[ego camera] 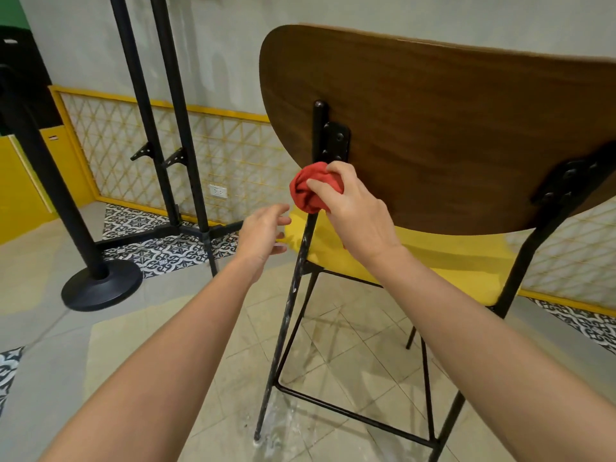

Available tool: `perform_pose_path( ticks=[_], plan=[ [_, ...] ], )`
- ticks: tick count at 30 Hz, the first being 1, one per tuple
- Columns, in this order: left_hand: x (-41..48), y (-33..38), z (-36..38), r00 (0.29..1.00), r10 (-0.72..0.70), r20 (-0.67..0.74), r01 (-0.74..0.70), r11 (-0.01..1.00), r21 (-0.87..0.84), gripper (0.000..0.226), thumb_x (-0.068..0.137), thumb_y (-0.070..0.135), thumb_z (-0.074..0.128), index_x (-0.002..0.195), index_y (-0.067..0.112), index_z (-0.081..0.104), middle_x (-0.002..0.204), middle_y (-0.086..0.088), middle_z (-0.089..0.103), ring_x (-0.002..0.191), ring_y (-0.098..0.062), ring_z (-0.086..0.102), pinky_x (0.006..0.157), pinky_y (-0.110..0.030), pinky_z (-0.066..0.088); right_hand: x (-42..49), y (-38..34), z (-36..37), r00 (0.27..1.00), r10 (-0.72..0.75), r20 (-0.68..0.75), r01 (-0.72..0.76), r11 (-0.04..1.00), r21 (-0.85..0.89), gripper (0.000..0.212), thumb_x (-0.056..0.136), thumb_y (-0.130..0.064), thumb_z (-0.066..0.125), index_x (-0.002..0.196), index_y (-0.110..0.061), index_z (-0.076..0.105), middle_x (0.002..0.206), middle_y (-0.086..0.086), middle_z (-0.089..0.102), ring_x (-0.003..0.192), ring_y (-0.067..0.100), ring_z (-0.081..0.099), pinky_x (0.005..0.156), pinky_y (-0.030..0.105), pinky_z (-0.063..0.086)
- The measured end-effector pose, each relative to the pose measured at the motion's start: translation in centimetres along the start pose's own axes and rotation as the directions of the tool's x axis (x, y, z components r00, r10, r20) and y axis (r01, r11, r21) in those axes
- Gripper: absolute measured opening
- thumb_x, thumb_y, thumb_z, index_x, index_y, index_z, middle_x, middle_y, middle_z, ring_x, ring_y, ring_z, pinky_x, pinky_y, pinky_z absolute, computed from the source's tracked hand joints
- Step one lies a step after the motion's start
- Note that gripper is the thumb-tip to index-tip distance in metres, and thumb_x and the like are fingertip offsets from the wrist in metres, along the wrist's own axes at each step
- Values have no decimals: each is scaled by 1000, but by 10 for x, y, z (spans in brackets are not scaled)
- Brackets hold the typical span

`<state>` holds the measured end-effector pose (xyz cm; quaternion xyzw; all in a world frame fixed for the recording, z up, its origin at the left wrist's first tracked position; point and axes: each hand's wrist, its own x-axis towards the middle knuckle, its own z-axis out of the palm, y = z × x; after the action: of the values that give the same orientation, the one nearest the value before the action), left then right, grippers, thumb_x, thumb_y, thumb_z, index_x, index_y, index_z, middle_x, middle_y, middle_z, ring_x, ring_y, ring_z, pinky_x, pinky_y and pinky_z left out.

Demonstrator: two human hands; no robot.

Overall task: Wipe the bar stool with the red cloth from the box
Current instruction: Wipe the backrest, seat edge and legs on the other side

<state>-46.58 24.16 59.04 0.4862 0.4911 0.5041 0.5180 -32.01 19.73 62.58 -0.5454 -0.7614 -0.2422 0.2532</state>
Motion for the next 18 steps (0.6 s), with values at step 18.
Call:
perform_pose_path(
  ticks=[18],
  plan=[
    [15, -16, 16, 1000, 23, 12, -24, 996, 86, 40, 97, 36, 36, 126, 19, 58, 123, -1, 60, 120, -18, 50, 108, -44, 36, -24, 5, 55, 999, -17, -32, 16, 999, -30, 57, 63, 6, 78, 116, -12, 64, 118, 10, 62, 94, 32, 60, 39, 28, 47]
  ],
)
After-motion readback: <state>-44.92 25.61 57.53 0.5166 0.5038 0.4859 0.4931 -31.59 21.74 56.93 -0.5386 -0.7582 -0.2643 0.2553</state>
